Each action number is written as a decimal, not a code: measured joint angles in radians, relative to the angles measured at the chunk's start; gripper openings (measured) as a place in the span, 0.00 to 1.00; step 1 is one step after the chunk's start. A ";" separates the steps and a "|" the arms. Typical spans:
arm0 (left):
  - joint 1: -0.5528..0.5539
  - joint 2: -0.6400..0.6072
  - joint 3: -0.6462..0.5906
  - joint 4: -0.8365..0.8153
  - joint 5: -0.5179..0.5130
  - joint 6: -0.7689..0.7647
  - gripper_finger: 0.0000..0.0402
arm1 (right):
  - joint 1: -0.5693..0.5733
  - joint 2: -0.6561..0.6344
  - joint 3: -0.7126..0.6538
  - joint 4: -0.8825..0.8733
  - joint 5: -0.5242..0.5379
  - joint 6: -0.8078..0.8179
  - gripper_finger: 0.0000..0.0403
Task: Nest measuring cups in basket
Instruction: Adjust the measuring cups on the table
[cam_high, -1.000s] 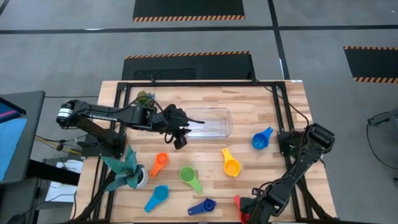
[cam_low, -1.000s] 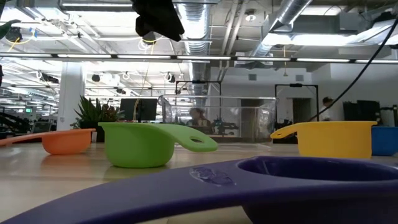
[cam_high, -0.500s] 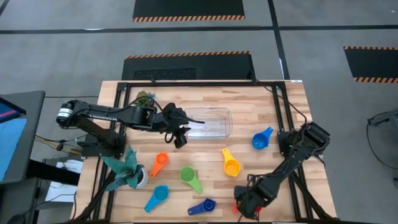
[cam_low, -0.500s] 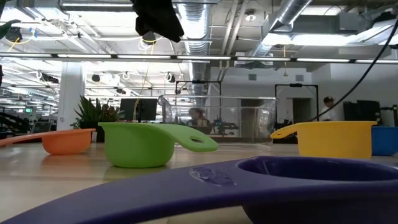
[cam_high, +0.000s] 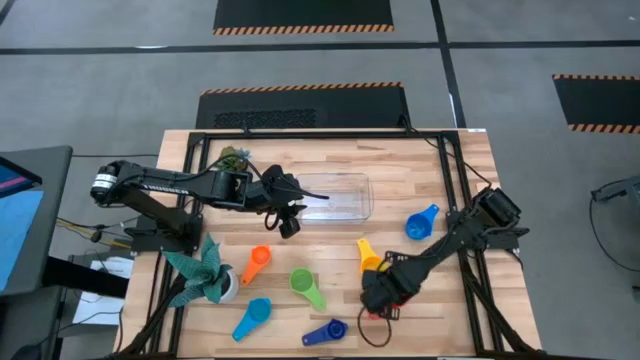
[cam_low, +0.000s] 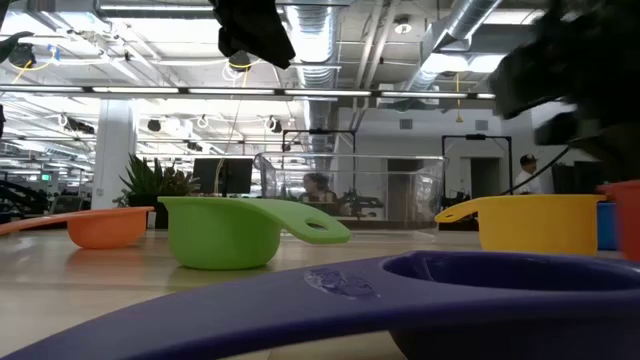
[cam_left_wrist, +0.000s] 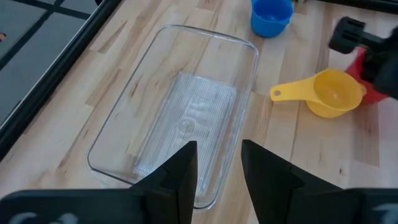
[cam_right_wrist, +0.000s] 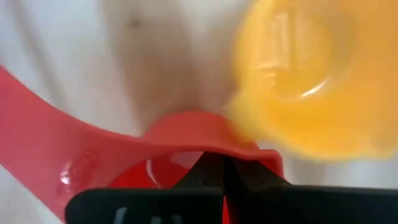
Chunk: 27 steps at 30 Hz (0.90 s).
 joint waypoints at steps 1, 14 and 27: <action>0.000 0.000 0.000 0.000 0.000 0.000 0.28 | -0.017 0.000 -0.003 -0.007 0.001 -0.014 0.04; 0.000 0.000 0.000 -0.025 0.000 0.012 0.28 | -0.233 0.000 -0.004 0.001 0.104 -0.221 0.04; 0.000 0.000 0.000 -0.025 -0.011 0.028 0.28 | -0.374 -0.023 0.038 0.172 0.086 -0.299 0.04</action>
